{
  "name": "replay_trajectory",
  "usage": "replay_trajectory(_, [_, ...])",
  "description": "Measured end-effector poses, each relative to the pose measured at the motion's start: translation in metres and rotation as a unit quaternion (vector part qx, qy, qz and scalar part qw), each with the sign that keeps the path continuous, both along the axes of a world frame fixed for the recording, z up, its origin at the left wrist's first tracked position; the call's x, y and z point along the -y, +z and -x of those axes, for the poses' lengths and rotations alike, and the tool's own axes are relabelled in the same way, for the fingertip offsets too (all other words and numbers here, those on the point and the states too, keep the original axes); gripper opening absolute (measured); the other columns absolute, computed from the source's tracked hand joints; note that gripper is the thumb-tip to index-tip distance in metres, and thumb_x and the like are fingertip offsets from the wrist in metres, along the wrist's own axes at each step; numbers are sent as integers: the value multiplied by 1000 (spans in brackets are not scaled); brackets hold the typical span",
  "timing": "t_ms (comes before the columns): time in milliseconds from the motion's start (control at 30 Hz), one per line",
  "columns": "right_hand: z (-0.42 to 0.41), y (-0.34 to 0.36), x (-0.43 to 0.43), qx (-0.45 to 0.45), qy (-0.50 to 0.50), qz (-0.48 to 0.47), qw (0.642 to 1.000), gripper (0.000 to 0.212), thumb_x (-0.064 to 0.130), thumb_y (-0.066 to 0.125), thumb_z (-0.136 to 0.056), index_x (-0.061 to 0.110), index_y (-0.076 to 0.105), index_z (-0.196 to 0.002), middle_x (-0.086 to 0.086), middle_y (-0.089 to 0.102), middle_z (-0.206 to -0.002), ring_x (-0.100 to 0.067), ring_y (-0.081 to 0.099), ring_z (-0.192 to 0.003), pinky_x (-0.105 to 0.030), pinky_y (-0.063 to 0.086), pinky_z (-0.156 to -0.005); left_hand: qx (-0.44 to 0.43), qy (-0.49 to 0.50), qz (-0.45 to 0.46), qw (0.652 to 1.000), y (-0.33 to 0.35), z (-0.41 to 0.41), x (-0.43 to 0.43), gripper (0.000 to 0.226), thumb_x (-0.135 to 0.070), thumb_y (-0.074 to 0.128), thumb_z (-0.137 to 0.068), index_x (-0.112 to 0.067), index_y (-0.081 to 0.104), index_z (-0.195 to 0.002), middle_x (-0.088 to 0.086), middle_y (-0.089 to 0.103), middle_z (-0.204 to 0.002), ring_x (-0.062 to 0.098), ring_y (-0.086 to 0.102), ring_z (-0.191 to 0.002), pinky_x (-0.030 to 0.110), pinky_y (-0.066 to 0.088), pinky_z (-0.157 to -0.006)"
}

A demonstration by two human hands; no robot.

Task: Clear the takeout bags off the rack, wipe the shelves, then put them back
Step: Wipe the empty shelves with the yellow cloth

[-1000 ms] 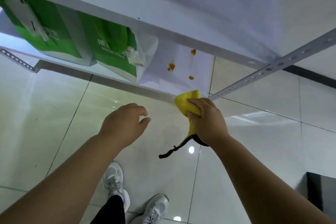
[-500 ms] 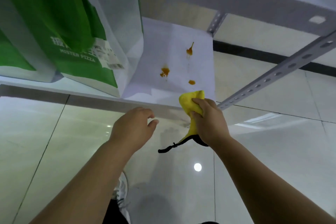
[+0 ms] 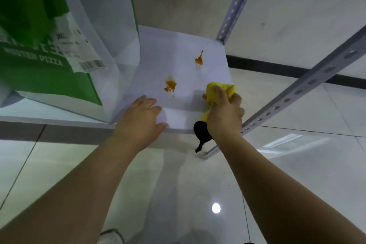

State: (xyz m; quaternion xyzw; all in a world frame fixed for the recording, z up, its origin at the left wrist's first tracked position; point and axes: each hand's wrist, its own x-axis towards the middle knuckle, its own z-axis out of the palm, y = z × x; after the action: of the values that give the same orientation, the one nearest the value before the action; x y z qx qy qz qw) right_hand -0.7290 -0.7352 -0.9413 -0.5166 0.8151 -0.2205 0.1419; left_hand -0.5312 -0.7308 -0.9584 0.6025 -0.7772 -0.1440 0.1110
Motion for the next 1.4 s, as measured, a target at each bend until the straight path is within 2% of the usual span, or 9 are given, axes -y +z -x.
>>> replay_trajectory(67, [-1,-11,12,-45,-9,-34,998,43,30,41,-86,45,28,-124,-12,24,-143,-41,32,-117,-50,31,-100,-6,3,-17,1000,-10,-3,4,52,-47,59,-84,-20,56,-129,1,38,-148,22,23,-140,33,19,-114])
replay_trajectory(167, [-2,-21,35,-120,18,-49,991,54,18,44,-87,40,27,-134,-9,14,-149,-40,28,-117,-45,24,-100,-30,-4,-24,999,-21,-7,6,52,-49,59,-83,-23,57,-128,1,39,-147,22,26,-139,34,20,-114])
replay_trajectory(333, [-1,-24,56,-148,114,-40,982,46,31,39,-95,42,26,-138,-5,14,-153,-38,26,-121,-47,24,-100,-67,10,-17,998,-25,-9,7,49,-49,63,-80,-25,61,-123,-3,43,-145,21,29,-138,32,20,-111])
replay_trajectory(433, [1,-26,32,-158,181,-23,971,44,39,39,-95,43,32,-138,-3,20,-153,-36,30,-119,-44,28,-97,-72,8,-19,997,-25,-10,8,50,-50,64,-79,-26,62,-122,-4,42,-145,19,29,-138,29,20,-110])
replay_trajectory(567, [-2,-30,-22,-168,237,20,957,43,36,46,-93,40,41,-136,-4,32,-149,-36,39,-114,-46,36,-92,-79,20,-24,996,-23,-10,9,53,-53,63,-77,-28,61,-123,-8,41,-146,15,29,-137,26,20,-108])
replay_trajectory(867, [-8,-24,44,-164,157,-70,971,46,38,35,-97,41,23,-141,-3,19,-151,-36,27,-123,-47,30,-97,-88,16,-21,996,-23,-8,6,53,-48,62,-81,-24,57,-128,-5,38,-148,17,24,-140,30,16,-112])
replay_trajectory(1033, [-14,-36,11,-195,235,42,951,48,33,44,-94,37,32,-141,-5,29,-149,-35,37,-109,-43,35,-87,-91,35,31,995,-26,-11,2,61,-51,68,-75,-17,59,-125,-1,45,-143,14,33,-135,25,21,-108])
replay_trajectory(1267, [-25,-33,77,-150,173,14,973,49,33,45,-94,38,30,-140,-2,28,-149,-37,33,-115,-44,33,-95,-107,5,32,994,-27,-19,2,60,-47,65,-79,-16,55,-130,-2,41,-146,11,31,-137,18,16,-107])
replay_trajectory(1400, [-44,-33,120,-134,207,19,969,54,28,41,-93,39,24,-143,-1,25,-153,-39,30,-120,-46,29,-101,-138,11,31,990,-30,-22,2,61,-45,68,-79,-19,52,-132,-7,39,-146,9,28,-138,12,12,-103])
